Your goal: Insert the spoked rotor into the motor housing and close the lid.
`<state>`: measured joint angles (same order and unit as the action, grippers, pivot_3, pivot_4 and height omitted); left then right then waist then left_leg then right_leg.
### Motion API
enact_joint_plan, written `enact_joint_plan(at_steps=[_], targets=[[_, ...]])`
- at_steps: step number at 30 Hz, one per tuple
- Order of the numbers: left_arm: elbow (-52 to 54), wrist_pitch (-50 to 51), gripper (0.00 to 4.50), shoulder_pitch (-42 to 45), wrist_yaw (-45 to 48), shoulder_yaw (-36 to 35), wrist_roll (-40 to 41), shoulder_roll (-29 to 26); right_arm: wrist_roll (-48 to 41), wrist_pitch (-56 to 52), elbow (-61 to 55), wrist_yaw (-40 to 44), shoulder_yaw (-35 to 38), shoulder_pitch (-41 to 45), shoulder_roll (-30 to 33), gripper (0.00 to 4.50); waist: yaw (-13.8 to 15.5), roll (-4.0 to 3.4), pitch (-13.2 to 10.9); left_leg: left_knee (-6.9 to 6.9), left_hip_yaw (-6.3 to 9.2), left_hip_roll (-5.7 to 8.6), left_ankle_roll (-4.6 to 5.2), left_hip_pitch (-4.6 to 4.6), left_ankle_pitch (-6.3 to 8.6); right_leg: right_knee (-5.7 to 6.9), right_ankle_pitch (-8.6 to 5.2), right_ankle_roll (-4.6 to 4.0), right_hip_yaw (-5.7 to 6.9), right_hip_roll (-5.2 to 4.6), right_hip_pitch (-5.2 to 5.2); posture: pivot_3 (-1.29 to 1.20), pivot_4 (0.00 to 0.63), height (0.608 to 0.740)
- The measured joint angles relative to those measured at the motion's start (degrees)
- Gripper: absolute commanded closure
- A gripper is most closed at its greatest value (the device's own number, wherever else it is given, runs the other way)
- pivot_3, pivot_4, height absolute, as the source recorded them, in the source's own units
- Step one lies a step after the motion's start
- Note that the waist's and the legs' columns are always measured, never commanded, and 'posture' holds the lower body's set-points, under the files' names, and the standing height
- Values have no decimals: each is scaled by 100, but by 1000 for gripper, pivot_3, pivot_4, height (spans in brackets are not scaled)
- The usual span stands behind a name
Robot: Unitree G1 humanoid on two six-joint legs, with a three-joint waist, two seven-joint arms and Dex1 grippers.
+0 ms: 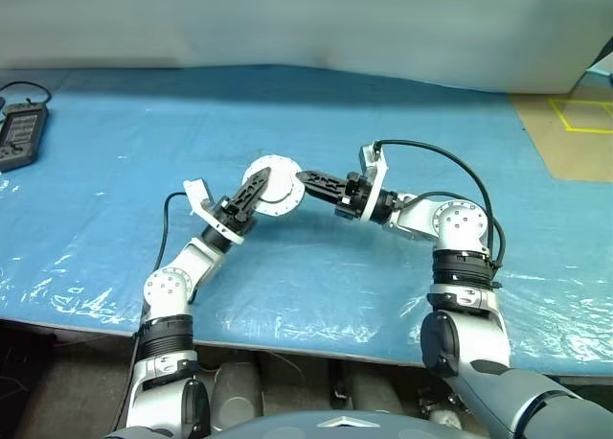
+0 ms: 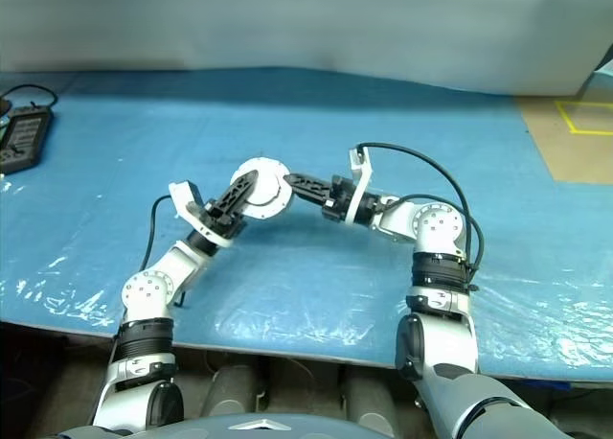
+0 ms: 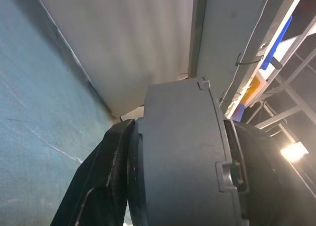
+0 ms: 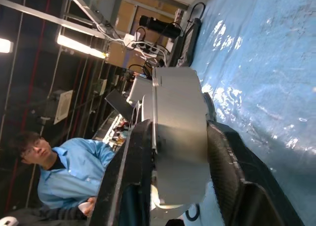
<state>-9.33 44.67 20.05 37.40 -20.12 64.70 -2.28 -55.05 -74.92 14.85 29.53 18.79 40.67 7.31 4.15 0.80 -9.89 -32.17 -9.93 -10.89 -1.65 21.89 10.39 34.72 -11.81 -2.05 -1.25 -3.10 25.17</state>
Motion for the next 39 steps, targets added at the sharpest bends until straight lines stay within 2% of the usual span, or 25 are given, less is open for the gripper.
enact_joint_plan(at_steps=[2, 6, 11, 16, 25, 31, 35, 39], targets=[[-70, -85, 1994, 18, -75, -4, -81, 15, 90, 147, 0, 74, -114, -1, 38, 1428, -3, 0, 0, -1, 0, 0, 0, -1, 0, 2, 0, 1, 0, 0, 0, 0, 150, 740], [-440, -791, 1994, 248, -446, -132, -442, 208, 526, 918, 4, 169, -364, -15, 122, 1428, 3, 1, 0, -8, 3, 2, 0, -1, 0, 3, 3, 5, 0, -2, -5, 0, 150, 740], [-1335, -2006, 1994, 948, -1179, -932, -579, 309, 1049, 1762, 244, 313, -484, -20, 337, 1428, -10, 10, -6, -16, 7, 2, 1, 0, 0, 3, 11, 14, 1, 0, -8, 0, 150, 740], [-2865, -3546, 1994, 2004, -1987, -1576, -1115, -181, 1210, 2033, 285, 453, -530, -83, 384, 1428, -10, 21, -12, -17, 15, 2, 2, 4, -1, 1, 22, 32, 7, 2, -9, 0, 150, 740], [-5355, -4677, 1994, 3265, -2449, -1783, -1851, -870, 1223, 2150, 264, 521, -610, -194, 330, 1428, 116, 50, -29, -28, 36, 0, 8, 20, -6, 11, 28, 39, 33, -1, -10, 0, 150, 740], [-5555, -4966, 34, 3370, -2459, -1795, -2127, -1111, 1233, 2196, 259, 523, -608, -208, 337, 1389, 126, 50, -29, -35, 41, -1, 0, 21, -2, 16, 29, 37, 40, -3, -13, 0, 150, 740], [-5252, -5293, 34, 3162, -2715, -1726, -2461, -1251, 1285, 2247, 271, 543, -631, -207, 339, 1389, 119, 50, -29, -38, 44, -2, 0, 20, -2, 17, 29, 36, 41, -4, -16, 0, 150, 740], [-4465, -5689, 34, 2579, -2977, -1521, -2943, -1309, 1361, 2295, 284, 636, -719, -207, 350, 1389, 125, 50, -29, -45, 51, -2, 0, 22, -1, 17, 28, 35, 51, -7, -22, 0, 150, 740]])
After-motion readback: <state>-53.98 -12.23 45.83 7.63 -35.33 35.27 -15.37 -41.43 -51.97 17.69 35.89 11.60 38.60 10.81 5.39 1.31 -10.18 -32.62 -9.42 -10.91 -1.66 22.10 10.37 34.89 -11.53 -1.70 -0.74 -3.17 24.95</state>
